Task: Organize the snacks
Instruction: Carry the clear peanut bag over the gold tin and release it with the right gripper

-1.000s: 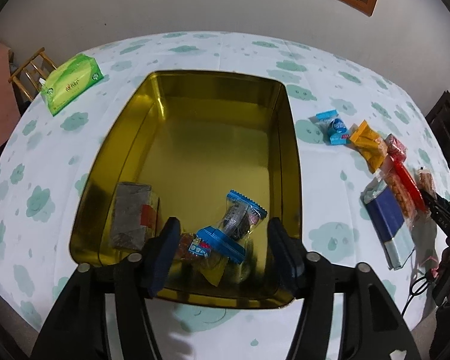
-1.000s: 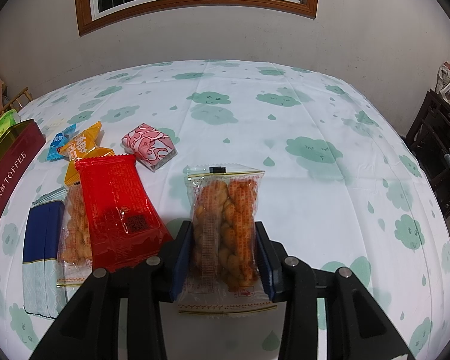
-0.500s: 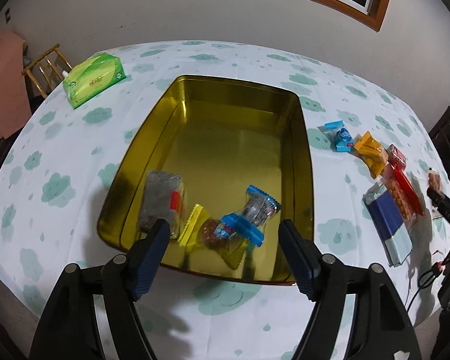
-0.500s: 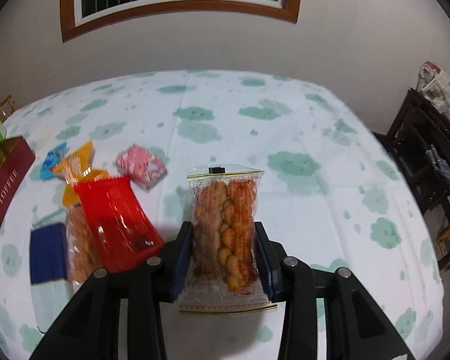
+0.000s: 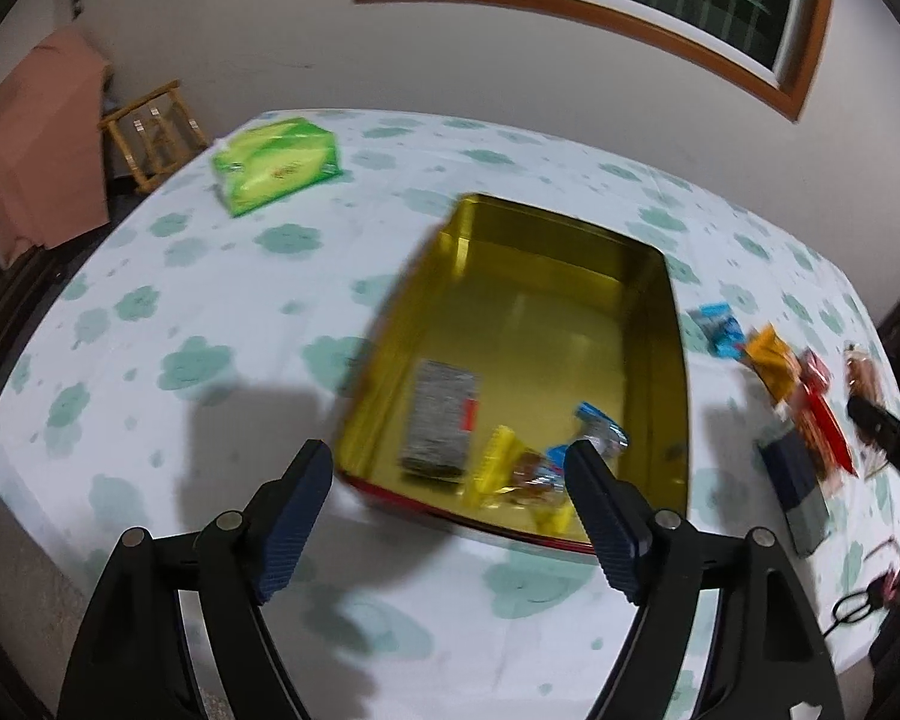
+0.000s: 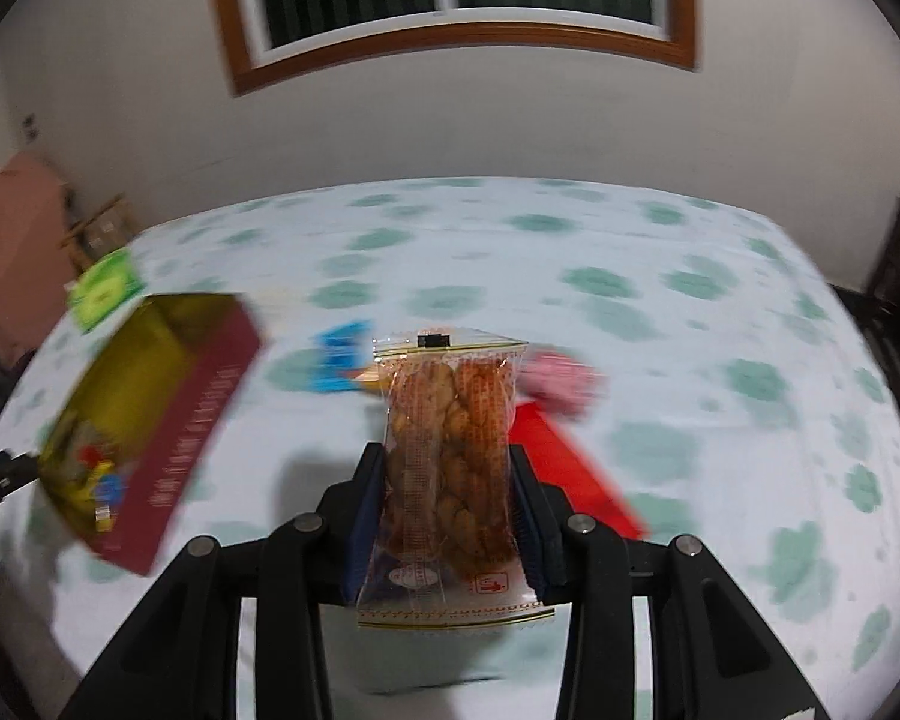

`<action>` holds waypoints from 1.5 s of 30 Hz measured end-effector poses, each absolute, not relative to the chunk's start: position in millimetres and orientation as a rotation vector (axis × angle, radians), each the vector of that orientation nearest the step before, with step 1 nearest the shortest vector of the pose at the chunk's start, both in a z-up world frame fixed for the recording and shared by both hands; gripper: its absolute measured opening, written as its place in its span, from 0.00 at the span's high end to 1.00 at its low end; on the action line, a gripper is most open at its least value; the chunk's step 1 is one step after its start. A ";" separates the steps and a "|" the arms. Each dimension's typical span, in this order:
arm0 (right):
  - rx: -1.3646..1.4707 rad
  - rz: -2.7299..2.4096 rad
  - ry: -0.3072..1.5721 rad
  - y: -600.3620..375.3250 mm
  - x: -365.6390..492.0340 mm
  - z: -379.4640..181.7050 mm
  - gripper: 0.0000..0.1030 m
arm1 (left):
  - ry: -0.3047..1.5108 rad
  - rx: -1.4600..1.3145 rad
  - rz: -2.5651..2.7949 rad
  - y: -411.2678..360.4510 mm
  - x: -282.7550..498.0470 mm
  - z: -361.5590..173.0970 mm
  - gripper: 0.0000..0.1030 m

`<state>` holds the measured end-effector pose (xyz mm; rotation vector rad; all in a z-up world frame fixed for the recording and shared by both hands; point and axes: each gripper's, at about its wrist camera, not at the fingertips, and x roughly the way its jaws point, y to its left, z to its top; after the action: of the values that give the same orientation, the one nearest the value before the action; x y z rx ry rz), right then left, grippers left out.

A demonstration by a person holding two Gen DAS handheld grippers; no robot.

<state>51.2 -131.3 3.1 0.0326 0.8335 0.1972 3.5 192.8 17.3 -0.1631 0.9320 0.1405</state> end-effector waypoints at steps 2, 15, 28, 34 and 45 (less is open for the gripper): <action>0.027 0.257 0.838 -103.6 50.5 5.2 0.62 | 0.927 -0.175 0.170 204.8 -0.9 18.9 0.25; -0.103 0.508 0.880 47.9 49.2 -7.2 0.62 | 0.956 -0.262 0.312 266.6 -30.9 5.4 0.24; -0.177 0.552 0.928 94.9 56.7 -28.8 0.62 | 0.976 -0.342 0.399 301.1 -50.4 -2.2 0.24; -0.190 0.550 0.945 102.2 59.8 -37.3 0.61 | 0.985 -0.359 0.415 307.4 -54.2 -5.0 0.24; -0.186 0.578 0.959 104.2 60.6 -44.8 0.59 | 1.002 -0.364 0.395 298.7 -52.0 -8.0 0.24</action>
<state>60.6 104.2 -44.8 -0.1858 0.9591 0.5782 -52.0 298.7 -8.0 -0.3644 1.0023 0.3948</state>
